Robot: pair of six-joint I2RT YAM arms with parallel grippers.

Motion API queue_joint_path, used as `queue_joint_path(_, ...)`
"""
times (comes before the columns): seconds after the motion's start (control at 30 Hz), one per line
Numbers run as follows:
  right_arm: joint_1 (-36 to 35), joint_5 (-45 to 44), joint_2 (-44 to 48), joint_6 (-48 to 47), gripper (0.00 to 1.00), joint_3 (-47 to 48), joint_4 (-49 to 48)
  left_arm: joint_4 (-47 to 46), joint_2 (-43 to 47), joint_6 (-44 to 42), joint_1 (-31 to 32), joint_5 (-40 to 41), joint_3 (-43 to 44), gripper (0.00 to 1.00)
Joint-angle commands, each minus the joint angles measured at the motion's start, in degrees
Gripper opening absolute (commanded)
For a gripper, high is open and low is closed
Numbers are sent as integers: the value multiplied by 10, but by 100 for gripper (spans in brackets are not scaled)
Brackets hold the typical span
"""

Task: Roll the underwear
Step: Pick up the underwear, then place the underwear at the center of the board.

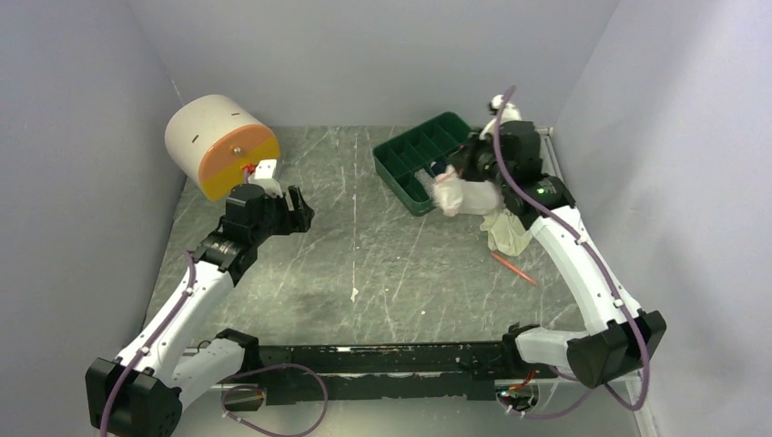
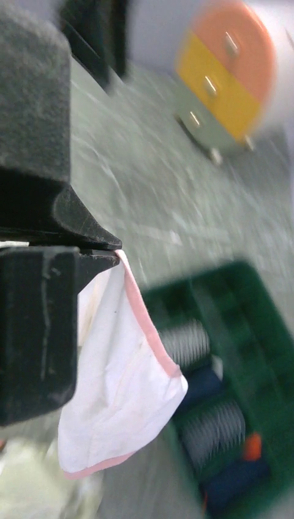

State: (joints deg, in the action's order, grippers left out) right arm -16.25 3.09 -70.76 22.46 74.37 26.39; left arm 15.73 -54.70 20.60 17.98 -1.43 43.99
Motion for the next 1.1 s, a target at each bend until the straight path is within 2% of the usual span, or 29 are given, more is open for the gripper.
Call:
queue_joint_path(0.0,-113,139,-5,4,0,38,-40,27,-3,7,0,13,33,78)
queue_joint_path(0.03,-139,159,-13,10,1,40,-48,32,-3,9,0,13,37,91)
queue_joint_path(0.07,-160,178,-22,17,1,41,-57,37,-1,14,0,13,40,95)
queue_joint_path(0.23,-261,212,-57,38,2,34,-135,58,26,42,-2,72,52,96)
queue_joint_path(0.37,-279,267,-67,46,2,11,-189,111,56,94,-2,150,64,98)
queue_joint_path(0.47,-277,199,-42,48,4,-65,-189,143,75,96,-3,176,71,98)
queue_joint_path(0.57,-251,105,-23,48,6,-169,-162,119,90,76,-3,124,60,98)
queue_joint_path(0.7,-161,10,-30,108,25,-285,-115,82,84,52,-3,25,34,98)
queue_joint_path(0.77,-110,-44,-6,128,46,-325,-103,60,73,37,-3,-30,17,98)
queue_joint_path(0.83,-95,-70,38,125,68,-346,-110,46,56,28,-2,-86,3,98)
queue_joint_path(0.87,-94,-64,60,117,74,-354,-128,40,49,28,-2,-110,-5,98)
queue_joint_path(0.93,-94,-16,87,102,79,-358,-143,25,37,27,-1,-148,-24,98)
queue_joint_path(1.07,-94,61,73,111,80,-347,-99,19,32,25,3,-165,-56,98)
